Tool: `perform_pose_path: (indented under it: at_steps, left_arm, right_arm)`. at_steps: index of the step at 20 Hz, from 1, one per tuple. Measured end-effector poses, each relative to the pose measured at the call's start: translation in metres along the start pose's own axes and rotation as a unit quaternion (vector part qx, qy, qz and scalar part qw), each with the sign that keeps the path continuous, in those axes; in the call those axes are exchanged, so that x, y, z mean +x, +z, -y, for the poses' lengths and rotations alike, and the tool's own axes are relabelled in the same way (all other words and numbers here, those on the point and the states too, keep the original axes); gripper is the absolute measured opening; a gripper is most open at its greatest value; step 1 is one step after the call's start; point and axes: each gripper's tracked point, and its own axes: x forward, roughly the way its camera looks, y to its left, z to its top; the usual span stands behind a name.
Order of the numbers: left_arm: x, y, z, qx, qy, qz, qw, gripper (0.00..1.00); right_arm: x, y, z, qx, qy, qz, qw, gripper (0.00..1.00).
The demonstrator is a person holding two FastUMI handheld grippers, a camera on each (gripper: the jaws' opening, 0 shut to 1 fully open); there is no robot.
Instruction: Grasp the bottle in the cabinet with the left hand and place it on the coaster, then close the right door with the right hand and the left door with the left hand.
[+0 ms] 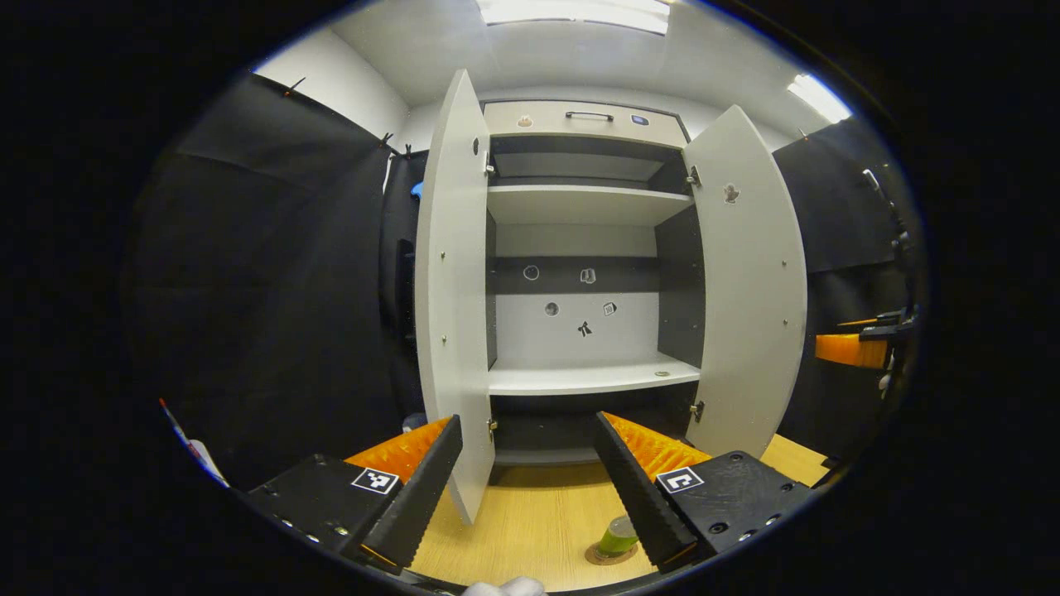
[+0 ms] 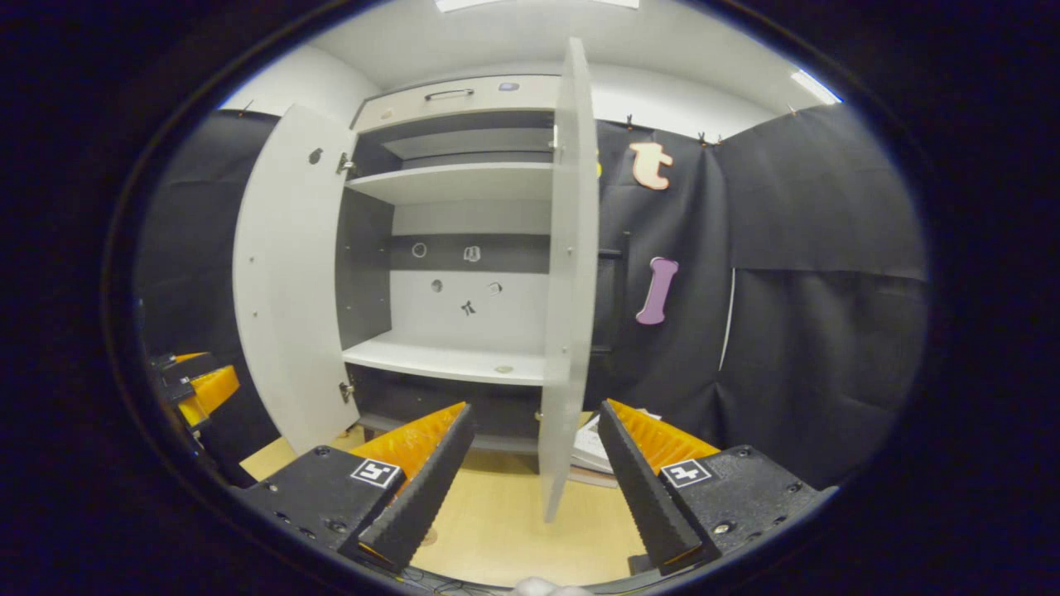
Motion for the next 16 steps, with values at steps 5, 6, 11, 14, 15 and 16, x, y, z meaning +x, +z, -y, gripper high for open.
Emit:
perform_pose_path:
  at_steps: [5, 6, 11, 14, 15, 16]
  left_arm:
    - [0.011, 0.016, 0.017, -0.001, -0.004, 0.0, 1.0, 0.97]
    - [0.014, 0.019, 0.02, -0.002, -0.003, -0.002, 1.0, 0.97]
    - [0.026, 0.031, 0.034, 0.005, 0.01, -0.006, 1.0, 0.97]
    - [0.029, 0.031, 0.04, 0.005, 0.02, -0.011, 1.0, 0.97]
    - [0.03, 0.031, 0.041, 0.004, 0.024, -0.011, 1.0, 0.97]
    - [0.029, 0.03, 0.043, 0.002, 0.027, -0.012, 1.0, 0.97]
  right_arm:
    - [0.027, 0.026, 0.086, 0.013, -0.063, 0.024, 0.998, 0.99]
    - [0.033, 0.03, 0.101, 0.014, -0.072, 0.027, 0.997, 0.99]
    - [0.074, 0.045, 0.132, 0.037, -0.061, 0.021, 0.997, 0.99]
    - [0.094, 0.055, 0.124, 0.036, -0.033, 0.023, 0.999, 0.99]
    - [0.1, 0.058, 0.12, 0.036, -0.023, 0.026, 0.999, 0.99]
    - [0.103, 0.062, 0.115, 0.036, -0.014, 0.03, 0.999, 0.99]
